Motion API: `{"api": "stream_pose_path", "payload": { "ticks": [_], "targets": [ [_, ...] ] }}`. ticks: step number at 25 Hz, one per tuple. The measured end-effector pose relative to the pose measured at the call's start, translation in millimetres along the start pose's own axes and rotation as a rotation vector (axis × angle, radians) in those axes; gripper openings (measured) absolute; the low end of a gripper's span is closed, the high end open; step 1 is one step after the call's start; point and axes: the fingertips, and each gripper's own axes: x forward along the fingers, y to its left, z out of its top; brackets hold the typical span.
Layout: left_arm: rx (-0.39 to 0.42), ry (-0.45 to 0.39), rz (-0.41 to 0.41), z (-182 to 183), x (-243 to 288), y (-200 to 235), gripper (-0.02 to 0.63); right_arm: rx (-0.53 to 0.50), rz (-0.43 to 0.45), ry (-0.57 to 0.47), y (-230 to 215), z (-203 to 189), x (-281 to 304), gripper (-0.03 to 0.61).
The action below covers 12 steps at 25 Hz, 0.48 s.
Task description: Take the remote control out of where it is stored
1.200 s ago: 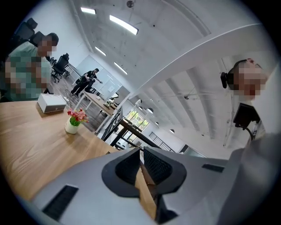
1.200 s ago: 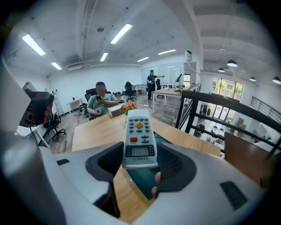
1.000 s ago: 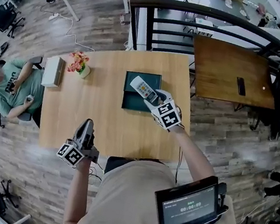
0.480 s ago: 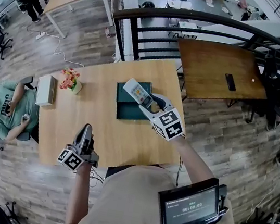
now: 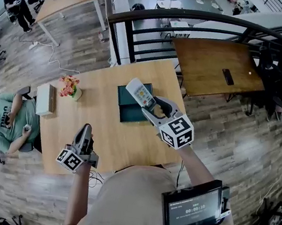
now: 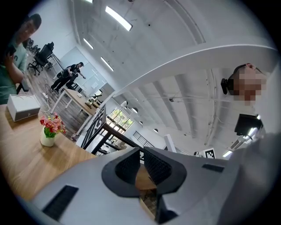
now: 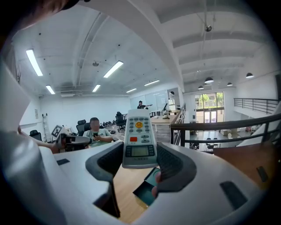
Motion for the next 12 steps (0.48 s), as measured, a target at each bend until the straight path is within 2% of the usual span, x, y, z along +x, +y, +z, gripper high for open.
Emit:
{"api": "stream_pose_path", "payload": {
  "ticks": [3,7,12],
  "targets": [
    [0.0,0.031,-0.02,5,-3,7,0.008,0.063,-0.005,-0.038,13,8,-4,0.247],
    [0.014,0.056,-0.05,17,-8,11,0.008,0.096,-0.026,-0.07,31,15,-9,0.247],
    [0.017,0.085,-0.081,25,-15,21,0.008,0.168,-0.04,-0.086,52,10,-11,0.247]
  ]
}}
